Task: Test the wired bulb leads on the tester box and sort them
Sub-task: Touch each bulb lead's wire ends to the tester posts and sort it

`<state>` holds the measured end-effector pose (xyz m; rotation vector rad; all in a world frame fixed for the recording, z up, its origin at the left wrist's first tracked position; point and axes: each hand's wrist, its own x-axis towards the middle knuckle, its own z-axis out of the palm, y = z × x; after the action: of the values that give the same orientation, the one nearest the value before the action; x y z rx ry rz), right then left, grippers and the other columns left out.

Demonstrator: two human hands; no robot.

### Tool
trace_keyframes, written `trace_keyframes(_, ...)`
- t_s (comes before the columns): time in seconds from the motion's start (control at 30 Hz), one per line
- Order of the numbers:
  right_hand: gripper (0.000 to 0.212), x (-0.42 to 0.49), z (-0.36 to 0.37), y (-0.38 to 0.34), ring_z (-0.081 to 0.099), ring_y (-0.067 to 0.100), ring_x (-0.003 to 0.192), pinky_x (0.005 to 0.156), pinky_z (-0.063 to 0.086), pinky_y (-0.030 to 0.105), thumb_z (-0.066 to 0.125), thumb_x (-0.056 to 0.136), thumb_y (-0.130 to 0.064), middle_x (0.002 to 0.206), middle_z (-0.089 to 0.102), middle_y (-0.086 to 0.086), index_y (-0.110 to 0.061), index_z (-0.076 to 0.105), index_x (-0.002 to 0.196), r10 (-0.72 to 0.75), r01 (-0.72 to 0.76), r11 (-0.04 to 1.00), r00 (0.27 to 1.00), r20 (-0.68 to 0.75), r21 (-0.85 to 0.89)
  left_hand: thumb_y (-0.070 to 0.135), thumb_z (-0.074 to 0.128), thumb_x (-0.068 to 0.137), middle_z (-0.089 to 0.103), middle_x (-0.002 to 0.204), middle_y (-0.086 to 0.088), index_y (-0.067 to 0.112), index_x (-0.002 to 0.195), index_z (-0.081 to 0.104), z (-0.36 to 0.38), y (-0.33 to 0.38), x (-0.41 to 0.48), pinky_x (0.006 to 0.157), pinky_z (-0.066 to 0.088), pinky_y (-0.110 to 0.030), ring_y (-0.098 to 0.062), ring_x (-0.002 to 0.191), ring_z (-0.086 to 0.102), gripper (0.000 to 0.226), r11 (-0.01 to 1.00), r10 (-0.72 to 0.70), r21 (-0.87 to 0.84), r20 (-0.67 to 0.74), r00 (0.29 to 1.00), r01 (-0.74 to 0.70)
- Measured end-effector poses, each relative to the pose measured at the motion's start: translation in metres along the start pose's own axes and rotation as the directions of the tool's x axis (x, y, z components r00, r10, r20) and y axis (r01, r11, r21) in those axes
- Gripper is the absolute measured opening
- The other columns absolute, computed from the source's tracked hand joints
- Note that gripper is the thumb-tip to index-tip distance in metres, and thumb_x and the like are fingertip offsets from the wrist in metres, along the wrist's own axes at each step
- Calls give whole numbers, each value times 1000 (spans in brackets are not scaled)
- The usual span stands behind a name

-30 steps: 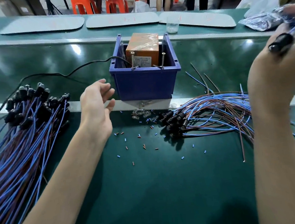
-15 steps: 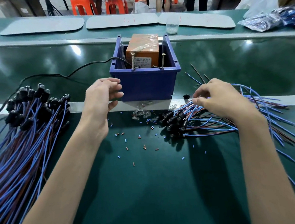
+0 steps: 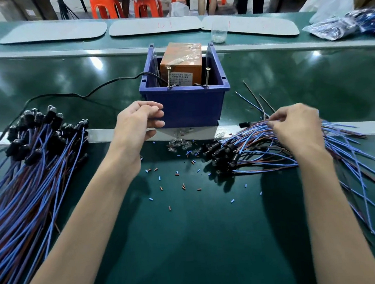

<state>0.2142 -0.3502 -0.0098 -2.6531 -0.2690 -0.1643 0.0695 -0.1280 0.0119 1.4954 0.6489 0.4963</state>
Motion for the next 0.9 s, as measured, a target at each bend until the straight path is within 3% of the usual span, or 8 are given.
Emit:
trace_keyframes(0.23,18,-3,-54,-10,55,20,73,68,38,8,70,77,-7,95,60,13,-17,75,91,-262,326,935,901,-345,141,11,46,92,65,61,15,24,76,62,-3,0,2,63,40,-21,-1,57,58,26,1000,-7,-3,-10,1000,7)
trace_keyframes(0.3,19,-6,-51,-14,57,19,71,70,40,7,70,76,-2,89,61,9,-15,76,88,-333,380,910,909,-249,167,12,47,92,65,62,14,24,76,62,-4,-1,3,63,40,-21,-1,57,58,26,1000,-13,7,-10,1000,13)
trace_keyframes(0.37,20,-6,-39,-15,55,18,69,67,38,6,69,75,3,75,60,3,-12,76,86,-371,371,916,928,-30,152,14,48,93,65,66,13,24,77,62,-5,-1,4,62,39,-21,-1,57,58,24,999,-23,49,2,1000,23)
trace_keyframes(0.5,21,-6,-8,-15,48,7,54,51,35,9,67,77,0,56,55,-9,-17,76,82,-292,279,956,897,333,86,26,52,94,68,78,6,22,80,62,-20,-2,16,64,43,-17,-2,57,59,18,940,-54,341,84,995,23)
trace_keyframes(0.57,20,-7,0,-15,47,5,52,52,37,18,67,78,-4,53,54,-10,-21,76,82,-243,228,970,903,354,84,36,56,93,70,92,1,21,89,63,-37,-7,24,81,50,-25,-10,75,65,17,808,-34,589,39,999,4)
trace_keyframes(0.67,21,-6,-2,-14,49,10,56,58,41,26,66,76,-9,53,55,-9,-27,75,76,-211,198,977,932,295,73,49,59,87,69,108,1,26,101,62,-60,-9,27,92,47,-39,-27,106,60,28,453,69,888,-121,990,77)
trace_keyframes(0.83,24,-2,-10,-15,56,19,71,70,45,29,73,73,-19,63,59,-10,-38,65,61,-187,171,981,957,222,91,47,69,80,64,119,-11,21,117,61,-81,-6,29,88,44,-42,-37,113,56,45,234,123,959,-192,974,159)
trace_keyframes(0.9,18,-2,-4,-15,58,23,78,73,48,30,73,74,-21,69,62,-4,-35,68,65,-156,147,987,962,224,56,47,74,76,64,119,-15,19,115,64,-88,-4,31,87,45,-42,-39,111,56,50,183,105,962,-226,969,204)
